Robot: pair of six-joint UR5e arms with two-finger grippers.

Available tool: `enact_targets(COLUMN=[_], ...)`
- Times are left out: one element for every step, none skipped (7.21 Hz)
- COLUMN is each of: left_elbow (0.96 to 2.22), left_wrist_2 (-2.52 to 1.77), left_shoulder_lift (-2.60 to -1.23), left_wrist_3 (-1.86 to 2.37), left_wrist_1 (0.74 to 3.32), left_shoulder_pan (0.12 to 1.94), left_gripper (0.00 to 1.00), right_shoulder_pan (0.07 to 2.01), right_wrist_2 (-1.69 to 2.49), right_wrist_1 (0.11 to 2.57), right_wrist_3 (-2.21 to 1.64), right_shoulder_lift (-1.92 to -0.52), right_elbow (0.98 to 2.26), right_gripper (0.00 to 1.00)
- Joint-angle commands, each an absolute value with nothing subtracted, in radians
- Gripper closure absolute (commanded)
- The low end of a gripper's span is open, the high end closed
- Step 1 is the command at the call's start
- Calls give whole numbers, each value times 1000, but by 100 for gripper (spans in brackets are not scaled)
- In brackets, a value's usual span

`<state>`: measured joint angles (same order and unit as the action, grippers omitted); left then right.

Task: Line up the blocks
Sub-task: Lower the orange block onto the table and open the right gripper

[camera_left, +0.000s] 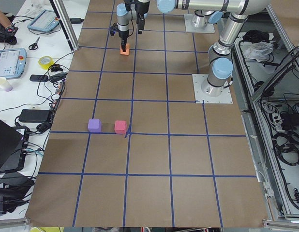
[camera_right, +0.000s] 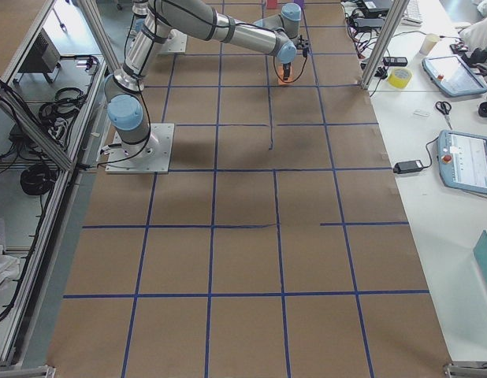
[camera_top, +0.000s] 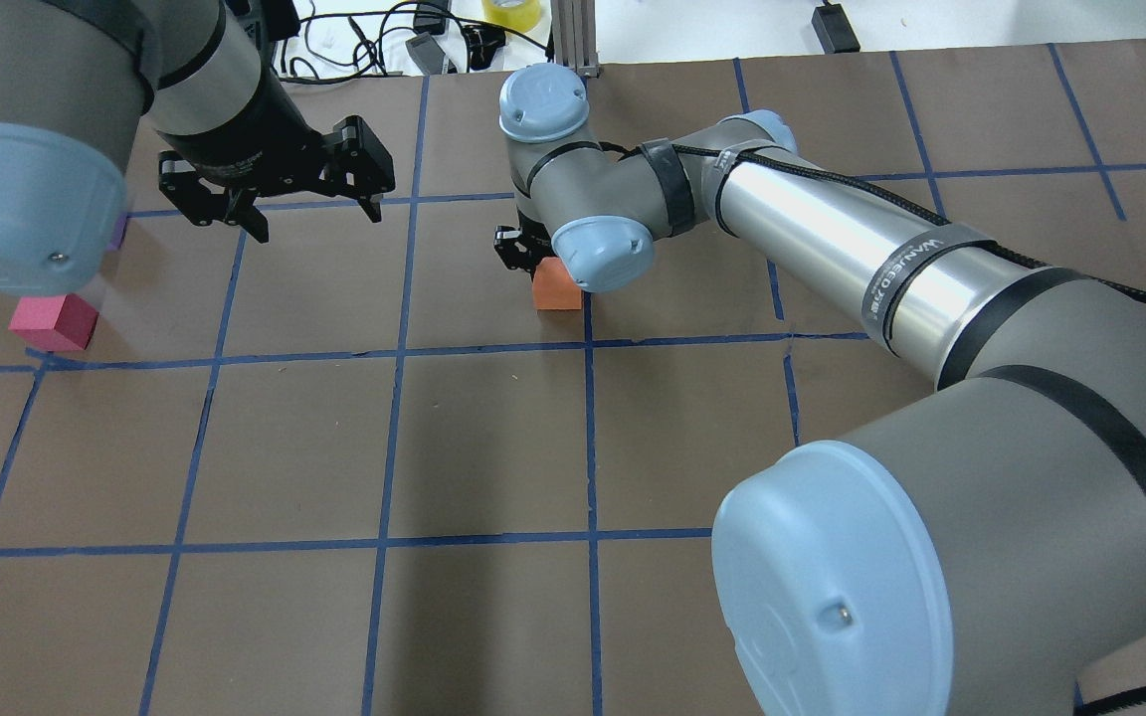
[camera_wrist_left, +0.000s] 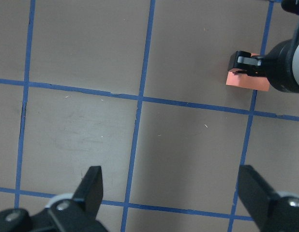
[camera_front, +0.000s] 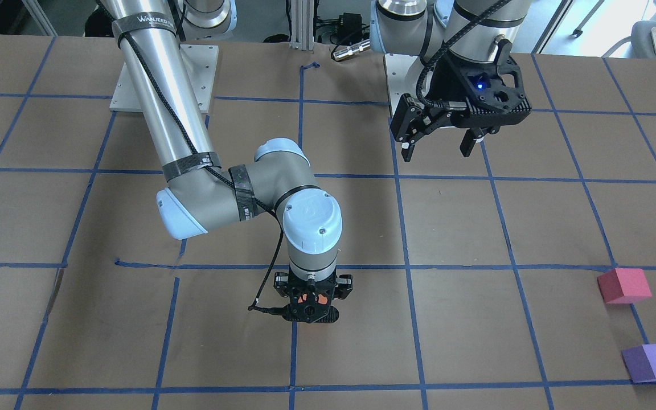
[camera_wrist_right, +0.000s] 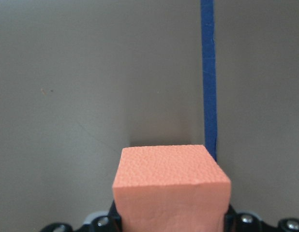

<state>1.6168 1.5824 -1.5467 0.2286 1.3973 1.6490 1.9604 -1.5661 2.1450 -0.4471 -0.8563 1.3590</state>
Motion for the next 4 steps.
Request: enact_targets(left_elbow=[1618,1618,1618,1620], left_wrist_2=[1582,1582,1582,1583], left_shoulder_lift=[-1554,-1552,-1549,-1561], left_wrist_3=[229,229,229,229], left_wrist_1=[1396,1396,1396,1399], left_shoulder_pan=[1649,1649,1649,1649], left_gripper=[0,0,0,0], right_shoulder_pan=[1960,1959,1960,1960], right_wrist_2=[-1577,-1578,-1578,-1572], right_wrist_1=[2149,2152,2155,2154], right_wrist_3=[-442,-440,-442,-452], right_shoulder_lift=[-851,-851,-848,-848], right_elbow=[1362,1362,1362,1362], right_gripper=[45,36,10,0])
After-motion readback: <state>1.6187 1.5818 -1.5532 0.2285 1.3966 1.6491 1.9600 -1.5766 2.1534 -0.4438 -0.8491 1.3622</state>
